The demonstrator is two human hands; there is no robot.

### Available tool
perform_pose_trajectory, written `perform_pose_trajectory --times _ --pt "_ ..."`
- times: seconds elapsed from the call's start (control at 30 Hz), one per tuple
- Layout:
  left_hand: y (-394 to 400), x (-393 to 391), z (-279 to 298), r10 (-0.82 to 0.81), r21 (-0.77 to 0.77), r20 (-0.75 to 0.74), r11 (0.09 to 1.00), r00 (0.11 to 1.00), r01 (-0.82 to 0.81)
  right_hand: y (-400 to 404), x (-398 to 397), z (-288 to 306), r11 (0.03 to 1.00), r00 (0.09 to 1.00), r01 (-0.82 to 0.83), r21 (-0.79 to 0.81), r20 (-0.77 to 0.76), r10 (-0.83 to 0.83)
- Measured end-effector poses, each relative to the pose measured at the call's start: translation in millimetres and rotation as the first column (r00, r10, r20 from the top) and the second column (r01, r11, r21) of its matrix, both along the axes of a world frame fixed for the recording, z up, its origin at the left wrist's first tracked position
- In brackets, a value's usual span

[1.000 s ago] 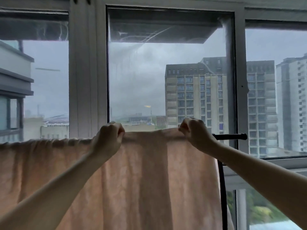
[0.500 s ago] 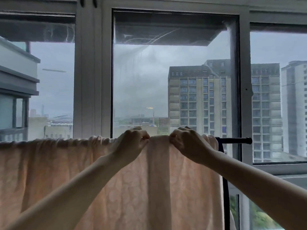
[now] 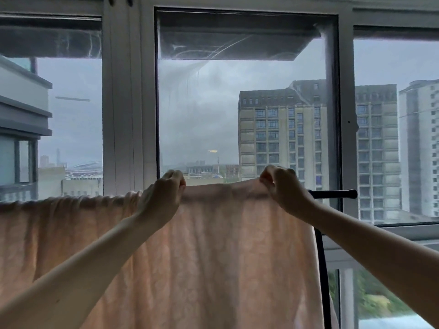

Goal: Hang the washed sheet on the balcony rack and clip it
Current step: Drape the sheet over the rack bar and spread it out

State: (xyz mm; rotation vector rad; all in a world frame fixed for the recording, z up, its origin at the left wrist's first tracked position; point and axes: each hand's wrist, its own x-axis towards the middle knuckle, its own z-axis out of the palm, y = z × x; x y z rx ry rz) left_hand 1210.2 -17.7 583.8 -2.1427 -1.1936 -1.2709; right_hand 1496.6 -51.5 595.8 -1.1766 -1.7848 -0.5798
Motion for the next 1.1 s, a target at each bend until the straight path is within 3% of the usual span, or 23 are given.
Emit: perform_pose_trajectory --times 0.2,0.43,0.67,0.9,1.1 --pt "-1 -10 -3 0.120 -0.026 0.049 0.993 0.992 -0.119 -8 32 -8 0.999 1.000 0.029 -0.022 -0.006 -0.029" --pt "-23 46 -9 -0.085 -0.024 -0.104 0.996 0.991 0.083 -16 54 -10 0.993 1.000 -0.012 -0.121 -0.013 0.011" --pt "-15 99 -15 -0.092 -0.026 -0.148 0.996 0.985 0.090 -21 96 -23 0.986 0.997 -0.002 -0.169 0.069 0.014" --pt "-8 128 -13 -0.176 -0.026 -0.010 0.984 0.984 0.176 -15 95 -26 0.995 0.997 -0.074 -0.061 -0.030 0.072" --pt "0 130 -3 -0.150 0.043 0.177 0.989 0.973 0.144 -11 119 -20 1.000 0.993 0.011 0.005 -0.122 -0.010"
